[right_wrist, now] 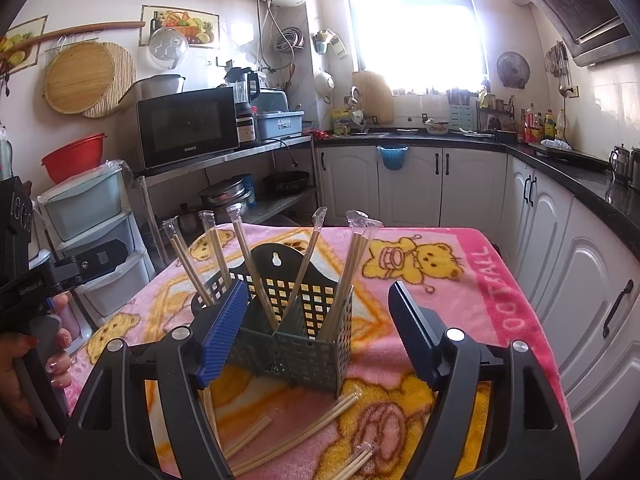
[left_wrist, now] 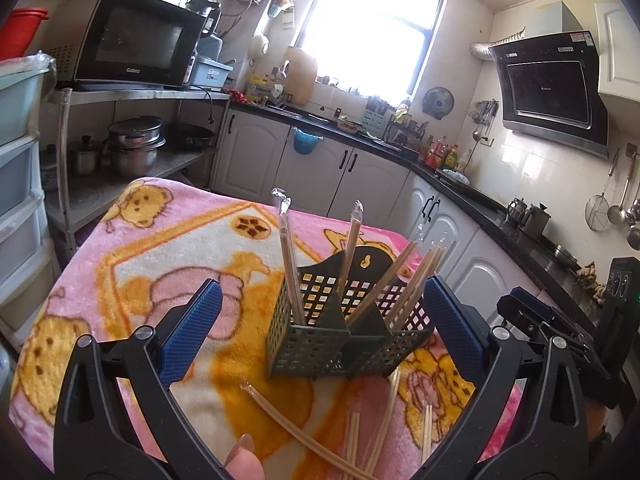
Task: Organize utensils
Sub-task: 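Lower both tools to the wrapped chopsticks lying beside the caddy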
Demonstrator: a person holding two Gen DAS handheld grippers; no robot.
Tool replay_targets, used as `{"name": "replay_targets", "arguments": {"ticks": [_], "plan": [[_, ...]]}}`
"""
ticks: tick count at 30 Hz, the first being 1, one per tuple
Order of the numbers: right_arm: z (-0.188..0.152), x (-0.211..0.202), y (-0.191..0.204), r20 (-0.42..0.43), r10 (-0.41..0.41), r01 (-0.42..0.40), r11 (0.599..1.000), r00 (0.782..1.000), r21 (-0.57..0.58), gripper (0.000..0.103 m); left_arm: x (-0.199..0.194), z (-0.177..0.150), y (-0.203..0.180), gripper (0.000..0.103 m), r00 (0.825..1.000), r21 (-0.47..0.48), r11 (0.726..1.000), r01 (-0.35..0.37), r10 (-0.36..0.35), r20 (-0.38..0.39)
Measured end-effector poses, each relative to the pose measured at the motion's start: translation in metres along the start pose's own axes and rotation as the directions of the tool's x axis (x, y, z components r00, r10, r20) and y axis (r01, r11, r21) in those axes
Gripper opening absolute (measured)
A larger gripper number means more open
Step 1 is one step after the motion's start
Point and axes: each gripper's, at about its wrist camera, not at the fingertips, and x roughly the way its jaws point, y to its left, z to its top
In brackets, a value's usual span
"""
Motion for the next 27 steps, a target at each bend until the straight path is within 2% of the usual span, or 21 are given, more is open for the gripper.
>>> {"name": "replay_targets", "arguments": {"ticks": [13,27], "plan": [[-0.027,-0.009,-0.004,-0.048,-0.009,0.009,1.000,0.999,0.008,0.072,-0.004,-0.027,-0.009,0.093,0.999,0.014,1.000,-0.025,0.025,-0.034],[-0.059,-0.005,-0.015,-0.130,-0.034,0.036,0.999,0.991,0.012,0.074,0.013,-0.067,-0.018,0.093,0.988,0.032,0.999,-0.040,0.044,-0.145]]}}
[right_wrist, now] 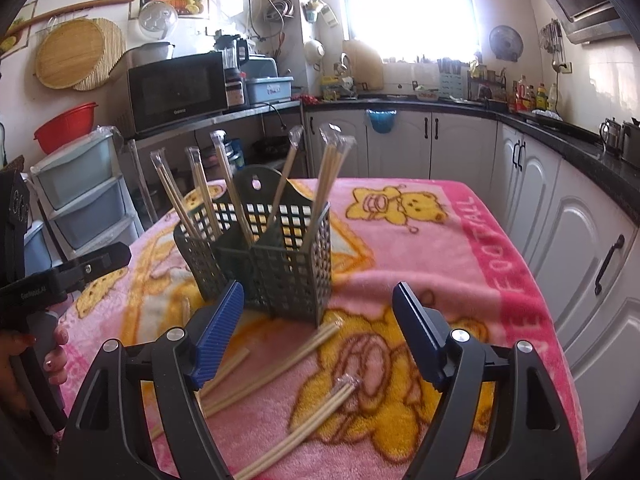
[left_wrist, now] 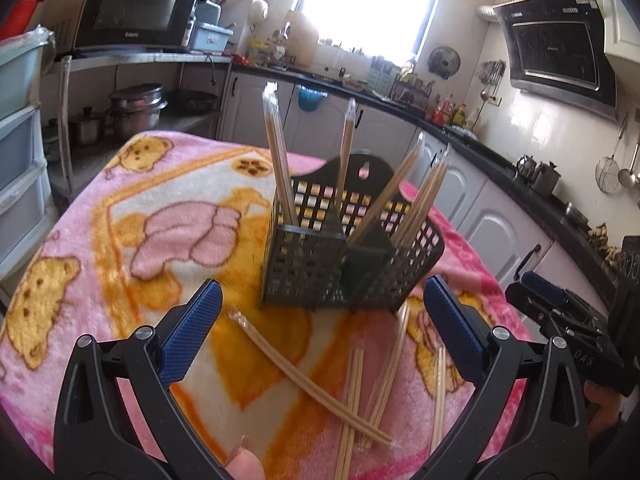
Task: Organize utensils
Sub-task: 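Lower both tools to the wrapped chopsticks lying beside the caddy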
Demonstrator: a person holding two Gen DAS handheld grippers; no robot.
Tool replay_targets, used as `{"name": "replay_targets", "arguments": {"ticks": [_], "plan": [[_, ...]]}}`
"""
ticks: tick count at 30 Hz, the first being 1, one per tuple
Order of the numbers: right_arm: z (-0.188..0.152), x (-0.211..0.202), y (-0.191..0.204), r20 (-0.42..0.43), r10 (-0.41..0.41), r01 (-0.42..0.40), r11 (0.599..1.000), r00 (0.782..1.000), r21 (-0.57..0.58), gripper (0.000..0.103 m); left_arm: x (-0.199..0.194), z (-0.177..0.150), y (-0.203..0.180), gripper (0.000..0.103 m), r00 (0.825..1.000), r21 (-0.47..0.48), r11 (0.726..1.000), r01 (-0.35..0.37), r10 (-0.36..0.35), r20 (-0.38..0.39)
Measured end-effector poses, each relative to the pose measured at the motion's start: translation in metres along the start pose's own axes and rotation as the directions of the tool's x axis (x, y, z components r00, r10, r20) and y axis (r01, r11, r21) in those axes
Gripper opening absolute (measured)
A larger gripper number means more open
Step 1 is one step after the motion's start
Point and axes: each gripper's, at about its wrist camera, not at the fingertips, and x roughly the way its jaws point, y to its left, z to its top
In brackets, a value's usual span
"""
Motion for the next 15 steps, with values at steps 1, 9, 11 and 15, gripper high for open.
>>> {"name": "replay_targets", "arguments": {"ticks": [1,9,11,15], "plan": [[-0.002,0.001,0.000,-0.006,0.000,0.000,1.000,1.000,0.000,0.074,0.002,-0.004,0.000,0.093,1.000,-0.001,1.000,-0.001,0.001,-0.010],[-0.019,0.011,-0.009,-0.057,-0.003,0.004,1.000,0.998,0.016,0.074,0.016,-0.029,-0.001,0.093,0.996,0.011,1.000,-0.020,0.021,-0.091],[-0.023,0.014,-0.012,-0.071,-0.003,0.005,1.000,0.997,0.021,0.074,0.019,-0.036,0.000,0.093,0.994,0.019,0.999,-0.030,0.031,-0.108],[-0.030,0.023,-0.015,-0.101,-0.005,0.008,0.999,0.995,0.033,0.074,0.026,-0.042,0.003,0.093,0.990,0.013,0.999,-0.046,0.047,-0.136]]}}
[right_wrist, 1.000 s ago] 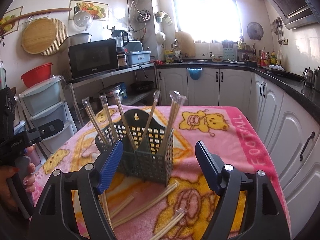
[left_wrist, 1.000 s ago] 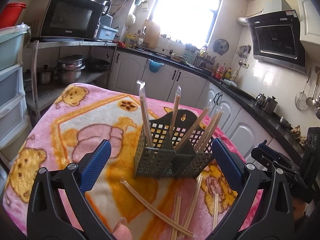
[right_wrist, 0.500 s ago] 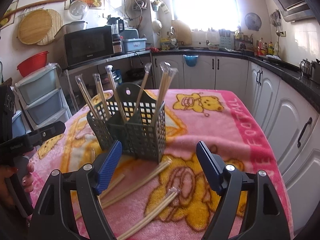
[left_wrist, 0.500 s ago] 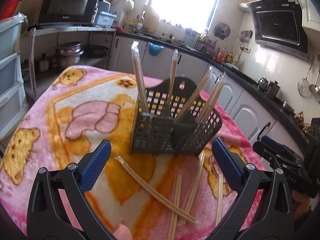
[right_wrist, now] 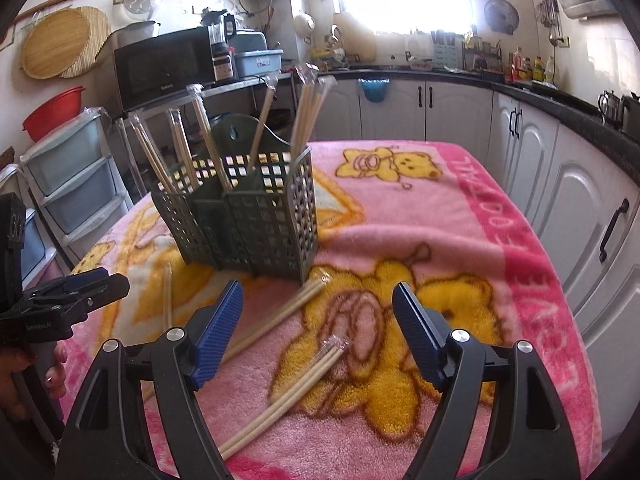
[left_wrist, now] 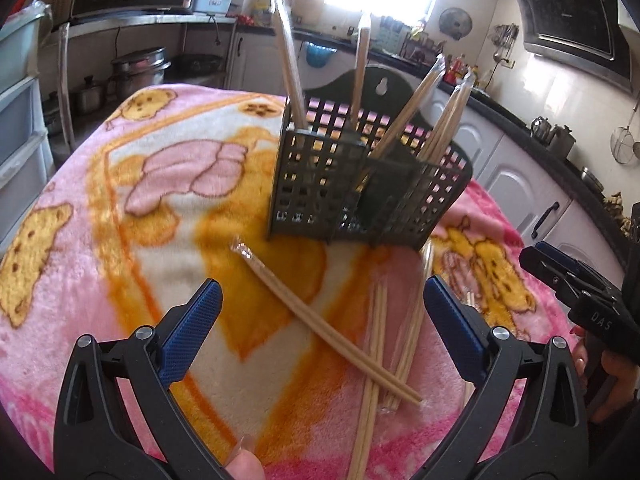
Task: Organize utensils
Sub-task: 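Lower both tools to the wrapped chopsticks lying beside the caddy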
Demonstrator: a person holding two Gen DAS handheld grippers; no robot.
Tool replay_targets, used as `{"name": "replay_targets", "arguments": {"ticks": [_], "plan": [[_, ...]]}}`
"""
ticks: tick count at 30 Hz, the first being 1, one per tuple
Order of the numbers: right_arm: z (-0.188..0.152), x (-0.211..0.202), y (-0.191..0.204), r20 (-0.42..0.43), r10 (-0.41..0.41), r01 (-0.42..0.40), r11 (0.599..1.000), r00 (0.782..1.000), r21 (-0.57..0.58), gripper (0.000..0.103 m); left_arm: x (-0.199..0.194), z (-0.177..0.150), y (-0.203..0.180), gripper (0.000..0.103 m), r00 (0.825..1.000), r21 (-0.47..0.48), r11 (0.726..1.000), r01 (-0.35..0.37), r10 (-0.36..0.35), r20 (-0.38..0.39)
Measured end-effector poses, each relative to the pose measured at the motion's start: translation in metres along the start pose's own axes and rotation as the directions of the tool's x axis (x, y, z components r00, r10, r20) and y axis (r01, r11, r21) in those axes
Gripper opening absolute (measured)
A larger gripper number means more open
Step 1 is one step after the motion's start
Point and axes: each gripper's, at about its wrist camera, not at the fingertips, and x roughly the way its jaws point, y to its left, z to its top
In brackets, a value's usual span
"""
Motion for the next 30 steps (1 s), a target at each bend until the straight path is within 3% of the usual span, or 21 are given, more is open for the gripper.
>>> {"name": "replay_targets", "arguments": {"ticks": [12,22,26,30], "plan": [[-0.006,0.031,0.002,-0.071,0.017,-0.017,1.000,0.997,-0.006,0.074,0.025,-0.009,0.009,0.093,0.997,0.004,0.999,-0.033,0.033,-0.065],[0.000,0.082,-0.008,-0.178,0.027,-0.019,0.999,0.984,0.044,0.074,0.059,0.009,0.035,0.092,0.990,-0.038,0.995,-0.094,0.090,-0.107],[0.004,0.091,-0.012,-0.193,0.027,-0.016,0.998,0.981,0.060,0.074,0.077,0.013,0.042,0.077,0.983,-0.049,0.991,-0.124,0.116,-0.146],[0.009,0.098,-0.012,-0.201,0.023,-0.012,0.998,0.979,0.058,0.074,0.089,0.017,0.044,0.075,0.977,-0.036,0.989,-0.144,0.136,-0.163]]}}
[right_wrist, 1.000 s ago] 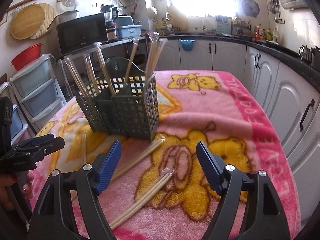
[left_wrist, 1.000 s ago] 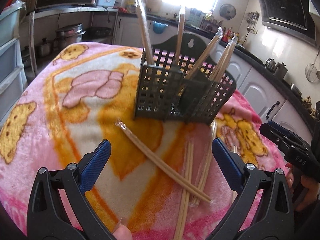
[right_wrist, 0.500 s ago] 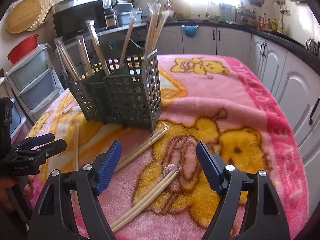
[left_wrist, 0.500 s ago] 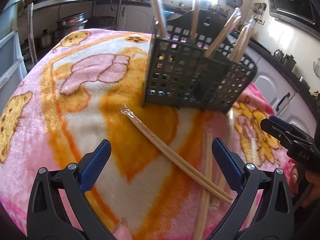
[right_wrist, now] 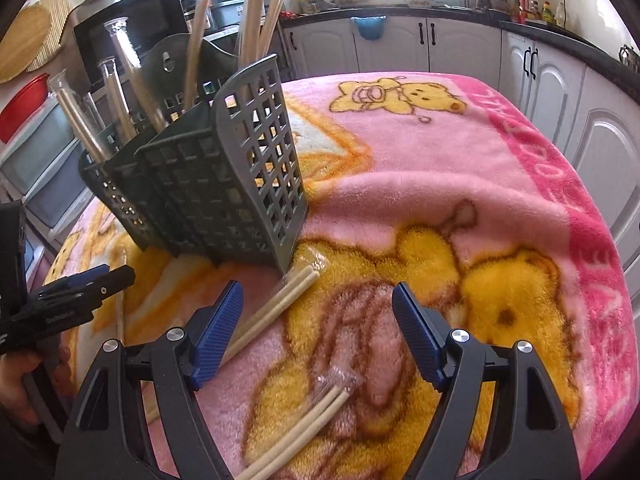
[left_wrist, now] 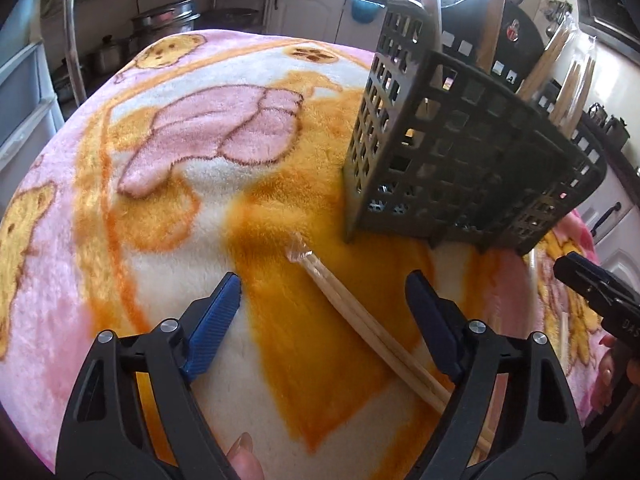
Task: Organize utensils
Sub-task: 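Lower both tools to the wrapped chopsticks lying beside the caddy, then close the left tool on a wrapped chopstick while the right tool grasps another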
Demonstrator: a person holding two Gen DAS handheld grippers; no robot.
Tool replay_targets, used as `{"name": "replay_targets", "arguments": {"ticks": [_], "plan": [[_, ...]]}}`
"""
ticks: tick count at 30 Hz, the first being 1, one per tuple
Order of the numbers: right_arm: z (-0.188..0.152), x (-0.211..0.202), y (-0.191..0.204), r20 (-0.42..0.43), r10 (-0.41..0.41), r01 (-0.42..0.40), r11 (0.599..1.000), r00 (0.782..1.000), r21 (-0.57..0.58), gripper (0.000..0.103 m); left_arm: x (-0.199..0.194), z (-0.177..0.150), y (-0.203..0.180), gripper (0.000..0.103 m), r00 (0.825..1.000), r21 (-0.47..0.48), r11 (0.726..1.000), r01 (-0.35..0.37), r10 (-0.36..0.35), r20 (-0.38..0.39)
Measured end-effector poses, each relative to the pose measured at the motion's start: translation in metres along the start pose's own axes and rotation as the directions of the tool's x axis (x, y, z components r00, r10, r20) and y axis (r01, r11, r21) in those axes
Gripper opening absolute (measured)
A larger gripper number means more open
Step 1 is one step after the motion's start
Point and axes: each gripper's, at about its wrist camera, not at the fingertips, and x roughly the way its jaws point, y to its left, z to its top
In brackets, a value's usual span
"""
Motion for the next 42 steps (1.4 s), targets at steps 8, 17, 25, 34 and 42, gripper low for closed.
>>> {"name": "replay_targets", "arguments": {"ticks": [8,17,25,34,42], "plan": [[0.006,0.019,0.007,-0.041,-0.036,0.035,0.999,0.999,-0.031,0.067,0.001,0.004,0.000,0.056,0.998,0.019,0.998,-0.057,0.057,0.005],[0.005,0.032,0.006,-0.090,-0.081,0.079,0.997,0.993,-0.026,0.042,0.007,0.016,0.020,0.044,0.999,-0.030,0.999,-0.045,0.045,0.009],[0.007,0.025,-0.019,-0.083,-0.003,0.012,0.994,0.997,0.110,0.012,0.015,0.031,0.046,0.024,1.000,-0.094,0.995,-0.024,0.025,0.014],[0.012,-0.007,-0.020,0.024,0.059,-0.062,0.987,0.998,0.147,0.009,0.016,0.033,0.074,0.006,0.998,-0.177,0.983,0.059,-0.056,0.021],[0.016,-0.046,-0.007,0.120,0.081,-0.094,0.989,0.990,0.110,0.008,-0.007,0.020,0.067,0.003,0.993,-0.178,0.978,0.110,-0.099,0.068]]}}
